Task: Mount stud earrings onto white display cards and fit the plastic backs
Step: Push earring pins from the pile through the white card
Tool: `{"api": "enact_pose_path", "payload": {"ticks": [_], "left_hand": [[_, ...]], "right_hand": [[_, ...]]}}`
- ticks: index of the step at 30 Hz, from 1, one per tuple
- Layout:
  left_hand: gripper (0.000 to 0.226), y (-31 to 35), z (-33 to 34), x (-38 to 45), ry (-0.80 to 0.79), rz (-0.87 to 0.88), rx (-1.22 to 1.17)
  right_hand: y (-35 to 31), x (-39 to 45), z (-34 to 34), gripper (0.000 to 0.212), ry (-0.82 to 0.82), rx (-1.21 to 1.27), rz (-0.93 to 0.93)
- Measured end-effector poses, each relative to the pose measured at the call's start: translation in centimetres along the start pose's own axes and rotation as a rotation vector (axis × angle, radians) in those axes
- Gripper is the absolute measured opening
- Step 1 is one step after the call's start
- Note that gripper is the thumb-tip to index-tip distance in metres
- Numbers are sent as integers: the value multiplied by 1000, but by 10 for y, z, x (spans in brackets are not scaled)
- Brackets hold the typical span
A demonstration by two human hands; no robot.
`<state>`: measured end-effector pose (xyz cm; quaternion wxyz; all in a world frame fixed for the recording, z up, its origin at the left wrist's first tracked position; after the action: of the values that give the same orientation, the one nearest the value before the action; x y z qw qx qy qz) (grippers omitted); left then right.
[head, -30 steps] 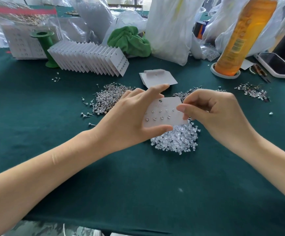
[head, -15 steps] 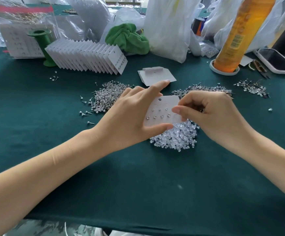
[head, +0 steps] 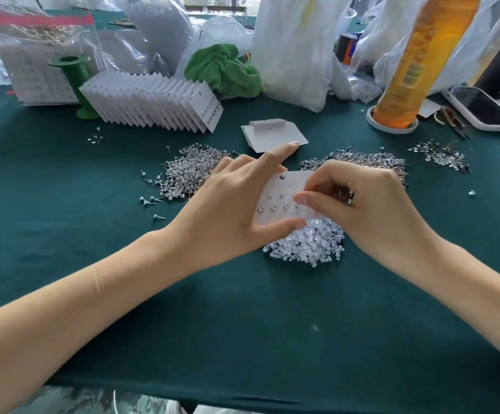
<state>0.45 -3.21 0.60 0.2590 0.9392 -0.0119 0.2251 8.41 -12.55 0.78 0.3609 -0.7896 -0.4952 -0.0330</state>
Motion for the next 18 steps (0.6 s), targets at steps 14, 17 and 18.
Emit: {"api": "enact_pose_path", "payload": {"ticks": [14,17,18], "left_hand": [[87,-33,4,-2,-33,-240,-248],[86,-38,2,-1,-17,-263,-287],[86,-39,2,-1,-13,-266,-297]], "right_hand": [[61,15,-44,9,-128,-288,133],[62,11,-36,4,-271,-331,104],[60,10,-34,4,-290,-342,88]]}}
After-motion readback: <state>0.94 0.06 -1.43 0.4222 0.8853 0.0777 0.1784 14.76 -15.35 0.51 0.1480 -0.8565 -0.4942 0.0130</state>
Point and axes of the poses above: each hand's wrist, its own x-axis towards the middle knuckle, its own z-axis out of the palm, y = z × x, the point moved 9 cm from there along x, towards the middle knuckle, and after that the axes turned 7 degrees about -x, right-handed, at the moved point
